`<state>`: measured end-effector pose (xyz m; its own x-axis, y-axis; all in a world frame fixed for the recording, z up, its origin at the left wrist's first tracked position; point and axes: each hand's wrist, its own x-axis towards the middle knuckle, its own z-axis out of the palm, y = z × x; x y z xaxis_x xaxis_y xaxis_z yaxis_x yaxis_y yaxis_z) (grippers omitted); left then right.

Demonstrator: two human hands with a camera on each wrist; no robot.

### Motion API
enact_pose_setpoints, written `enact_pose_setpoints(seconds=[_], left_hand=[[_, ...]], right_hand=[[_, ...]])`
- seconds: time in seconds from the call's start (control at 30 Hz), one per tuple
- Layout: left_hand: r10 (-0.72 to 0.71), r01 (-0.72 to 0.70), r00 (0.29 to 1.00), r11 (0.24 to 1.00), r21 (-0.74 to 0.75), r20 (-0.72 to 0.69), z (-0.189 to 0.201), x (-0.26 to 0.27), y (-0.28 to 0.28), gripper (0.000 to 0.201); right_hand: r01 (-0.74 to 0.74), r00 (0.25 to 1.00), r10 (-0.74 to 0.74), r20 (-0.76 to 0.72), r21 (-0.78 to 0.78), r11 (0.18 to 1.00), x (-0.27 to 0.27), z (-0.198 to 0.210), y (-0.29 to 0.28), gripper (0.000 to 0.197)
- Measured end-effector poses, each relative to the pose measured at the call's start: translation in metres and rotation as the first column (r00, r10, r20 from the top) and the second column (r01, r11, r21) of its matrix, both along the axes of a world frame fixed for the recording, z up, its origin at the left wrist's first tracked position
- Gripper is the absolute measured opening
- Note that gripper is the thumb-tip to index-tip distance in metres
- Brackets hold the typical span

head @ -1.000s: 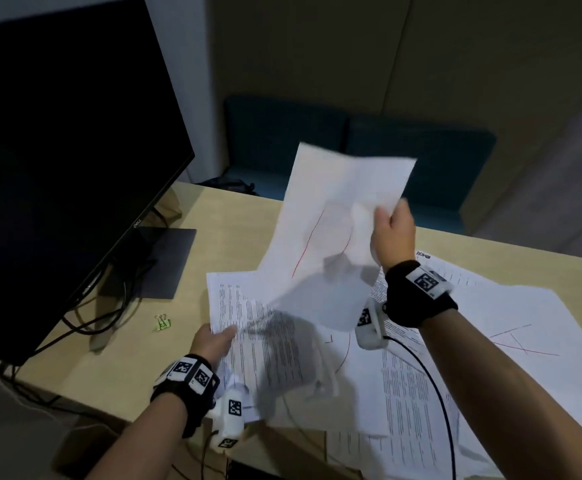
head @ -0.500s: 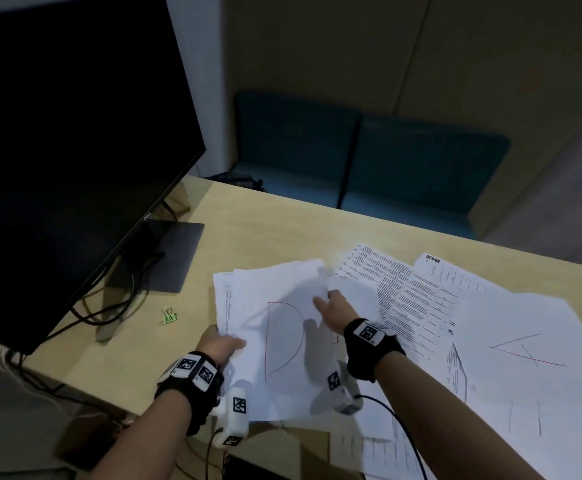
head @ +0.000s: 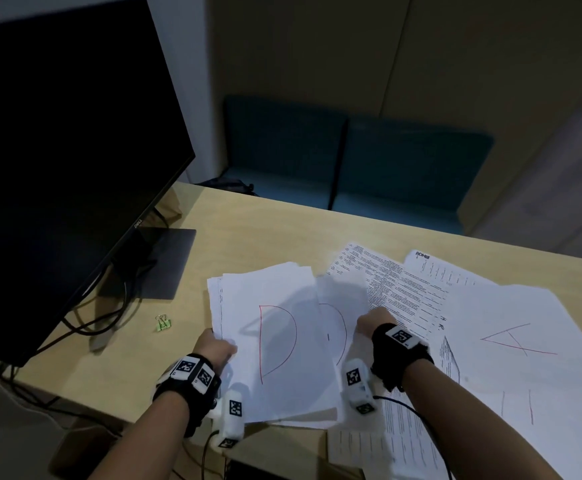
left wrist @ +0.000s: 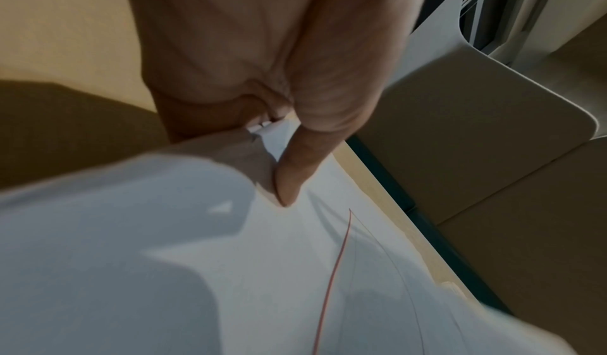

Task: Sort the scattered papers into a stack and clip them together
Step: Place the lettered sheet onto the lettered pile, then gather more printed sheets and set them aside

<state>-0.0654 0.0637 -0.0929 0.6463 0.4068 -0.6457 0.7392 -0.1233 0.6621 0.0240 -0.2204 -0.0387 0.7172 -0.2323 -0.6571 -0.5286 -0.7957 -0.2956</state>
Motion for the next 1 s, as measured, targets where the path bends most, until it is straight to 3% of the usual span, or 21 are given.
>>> enact_pose_setpoints(seconds=[0.13,0.23,0.3,0.4,0.47,0.53,0.6,0.7,0.8,0.93,1.0], left_hand=[[-0.02,0.019,1.0,0.999,0.04,0.007,0.007,0.0,-0.006,0.02],[-0.012,0.012,1.0,0.999,0.032,0.001,0.007,0.0,-0.007,0.027],[-0.011,0.011,1.0,1.0,0.029,0.005,0.007,0.0,-0.007,0.028],[-0.029,0.029,1.0,0.999,0.03,0.003,0.007,0.0,-0.005,0.03],[-0.05,0.05,0.999,0.998,0.027,0.003,0.005,0.0,-0.004,0.031],[-0.026,0.025,0.999,0.999,0.035,0.018,0.008,0.001,-0.005,0.031],[0.048,-0.049,0.998,0.999,0.023,0.034,0.01,0.002,-0.005,0.028],[0.18,-0.178,0.984,0.967,-0.183,-0.007,0.013,-0.002,-0.004,0.044],[0.334,-0.345,0.936,0.802,-0.488,-0.112,0.01,-0.011,-0.002,0.082],[0.283,-0.279,0.957,0.834,-0.476,-0.065,0.016,-0.014,-0.002,0.084],[0.19,-0.175,0.982,0.915,-0.364,0.005,0.016,-0.01,0.0,0.073]], right_hand=[[0.008,0.973,-0.001,0.232,-0.028,1.0,0.008,0.036,0.004,0.024],[0.043,0.909,-0.013,0.416,-0.064,0.997,0.021,0.072,0.003,0.025],[0.018,0.822,0.032,0.569,-0.082,0.997,0.03,0.093,0.005,0.025],[-0.049,0.589,0.048,0.807,-0.024,0.999,0.038,0.121,0.015,0.016],[-0.089,0.481,-0.047,0.876,0.101,0.991,0.041,0.131,0.023,0.015],[-0.093,0.448,-0.185,0.875,0.252,0.963,0.043,0.134,0.03,0.016],[-0.05,0.498,-0.317,0.807,0.392,0.919,0.043,0.124,0.035,0.02],[0.06,0.718,-0.339,0.607,0.432,0.9,0.042,0.09,0.037,0.029],[0.046,0.893,-0.185,0.41,0.325,0.945,0.032,0.053,0.039,0.033],[-0.007,0.954,-0.063,0.291,0.235,0.972,0.008,0.018,0.048,0.033],[-0.049,0.965,-0.011,0.262,0.221,0.974,0.002,0.006,0.056,0.038]])
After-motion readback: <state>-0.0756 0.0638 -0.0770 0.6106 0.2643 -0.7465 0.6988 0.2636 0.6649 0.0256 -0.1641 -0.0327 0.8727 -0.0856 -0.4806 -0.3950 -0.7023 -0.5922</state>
